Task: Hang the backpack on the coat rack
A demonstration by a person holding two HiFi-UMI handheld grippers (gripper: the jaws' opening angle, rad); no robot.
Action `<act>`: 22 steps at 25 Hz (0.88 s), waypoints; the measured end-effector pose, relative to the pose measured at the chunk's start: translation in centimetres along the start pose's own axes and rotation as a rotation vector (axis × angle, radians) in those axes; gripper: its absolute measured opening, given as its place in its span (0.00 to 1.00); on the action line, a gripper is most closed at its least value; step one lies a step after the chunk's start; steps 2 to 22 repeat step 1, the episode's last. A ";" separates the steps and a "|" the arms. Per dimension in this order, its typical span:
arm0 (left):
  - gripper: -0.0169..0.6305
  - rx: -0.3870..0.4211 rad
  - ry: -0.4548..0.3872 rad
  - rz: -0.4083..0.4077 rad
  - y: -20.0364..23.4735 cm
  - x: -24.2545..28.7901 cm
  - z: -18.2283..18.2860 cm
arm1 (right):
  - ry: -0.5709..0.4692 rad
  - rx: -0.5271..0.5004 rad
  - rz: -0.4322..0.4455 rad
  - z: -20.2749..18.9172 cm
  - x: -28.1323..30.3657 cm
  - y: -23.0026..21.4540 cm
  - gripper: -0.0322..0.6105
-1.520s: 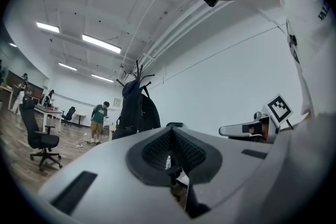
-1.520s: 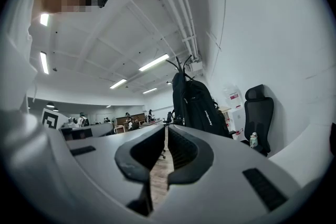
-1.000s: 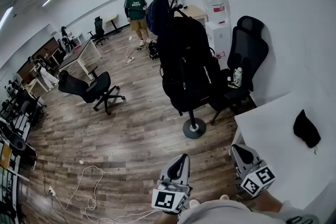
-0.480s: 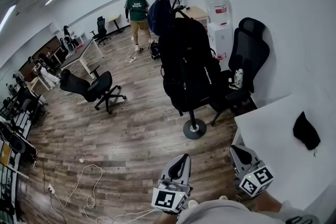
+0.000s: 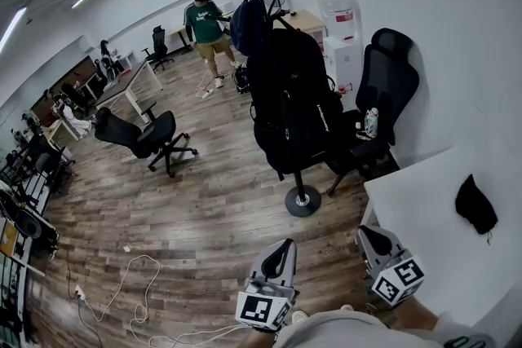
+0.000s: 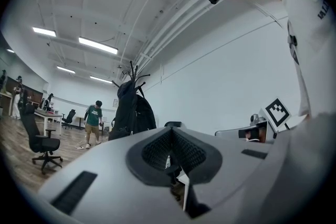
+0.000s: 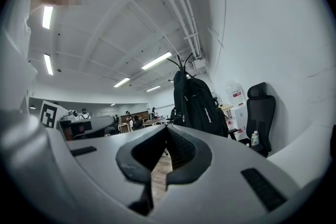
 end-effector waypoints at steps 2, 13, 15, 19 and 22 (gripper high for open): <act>0.04 0.001 0.001 -0.002 0.0 0.0 0.0 | 0.000 -0.001 -0.001 0.0 0.0 -0.1 0.07; 0.04 0.001 0.001 -0.002 0.0 0.0 0.0 | 0.000 -0.001 -0.001 0.0 0.0 -0.1 0.07; 0.04 0.001 0.001 -0.002 0.0 0.0 0.0 | 0.000 -0.001 -0.001 0.0 0.0 -0.1 0.07; 0.04 0.001 0.001 -0.002 0.0 0.0 0.0 | 0.000 -0.001 -0.001 0.0 0.0 -0.1 0.07; 0.04 0.001 0.001 -0.002 0.0 0.0 0.0 | 0.000 -0.001 -0.001 0.0 0.0 -0.1 0.07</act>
Point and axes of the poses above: the fingertips, and each gripper's own axes: x forward along the fingers, y to its left, z out of its top, the point moved 7 cm from there along -x, backward along the fingers, and after that the axes turned 9 degrees about y, right-handed, at the moved point
